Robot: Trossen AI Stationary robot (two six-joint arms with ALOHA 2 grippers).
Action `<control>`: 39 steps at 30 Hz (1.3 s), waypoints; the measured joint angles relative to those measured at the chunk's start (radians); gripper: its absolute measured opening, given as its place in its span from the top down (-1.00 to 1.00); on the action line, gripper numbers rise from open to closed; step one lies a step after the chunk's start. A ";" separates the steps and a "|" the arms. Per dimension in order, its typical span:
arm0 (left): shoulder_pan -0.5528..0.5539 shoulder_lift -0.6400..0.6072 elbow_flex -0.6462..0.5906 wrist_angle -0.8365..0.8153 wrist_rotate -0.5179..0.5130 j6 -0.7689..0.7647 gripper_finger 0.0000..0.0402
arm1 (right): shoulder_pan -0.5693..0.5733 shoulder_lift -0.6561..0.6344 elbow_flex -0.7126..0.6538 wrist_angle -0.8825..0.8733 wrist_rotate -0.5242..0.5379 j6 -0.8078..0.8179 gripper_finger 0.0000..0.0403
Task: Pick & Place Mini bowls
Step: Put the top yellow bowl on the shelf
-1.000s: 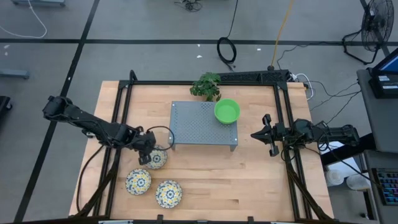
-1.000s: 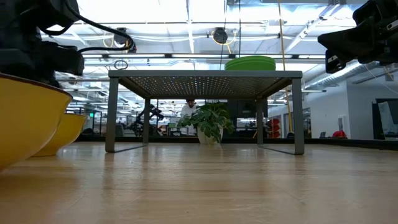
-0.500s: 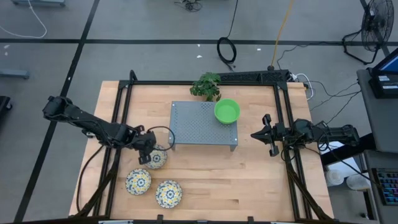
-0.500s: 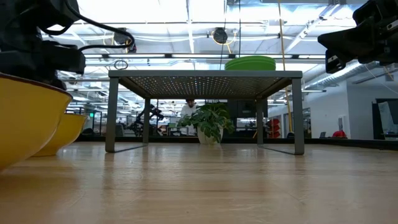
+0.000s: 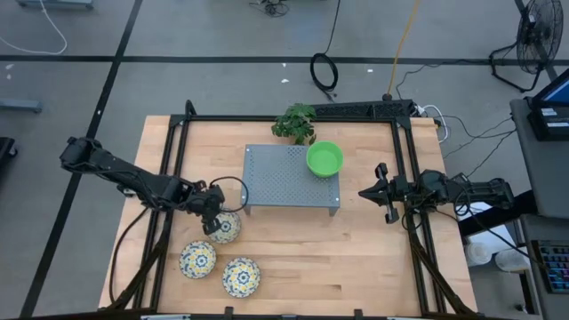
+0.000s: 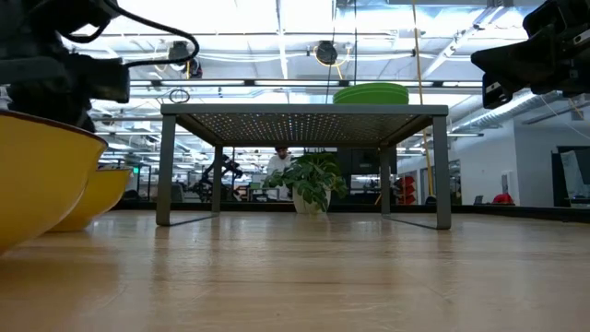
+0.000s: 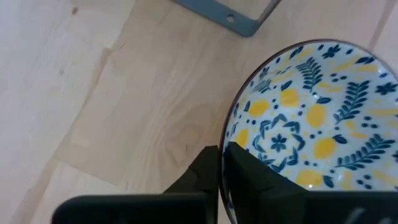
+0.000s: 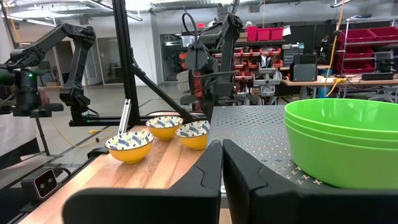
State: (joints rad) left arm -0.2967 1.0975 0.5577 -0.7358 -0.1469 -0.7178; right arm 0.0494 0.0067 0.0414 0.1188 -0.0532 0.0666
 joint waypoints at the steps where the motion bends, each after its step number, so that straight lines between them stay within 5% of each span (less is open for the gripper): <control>1: 0.000 0.001 -0.001 -0.001 -0.003 -0.001 0.88 | 0.000 0.000 0.000 0.000 0.000 0.000 1.00; 11: -0.006 -0.067 0.057 -0.031 -0.024 0.106 0.95 | 0.000 0.000 0.000 -0.003 0.000 0.000 1.00; 27: -0.007 -0.178 0.478 -0.072 -0.170 0.290 0.95 | 0.000 0.000 0.000 -0.003 0.000 0.000 1.00; 33: 0.151 -0.019 0.746 -0.230 -0.129 0.448 0.96 | 0.000 0.000 0.000 -0.003 0.000 0.000 1.00; 39: 0.320 0.198 0.926 -0.305 0.026 0.700 0.96 | 0.000 0.000 0.000 -0.003 0.000 0.000 1.00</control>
State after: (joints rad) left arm 0.0234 1.2957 1.4841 -1.0406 -0.1206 -0.0179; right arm 0.0494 0.0067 0.0410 0.1161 -0.0532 0.0662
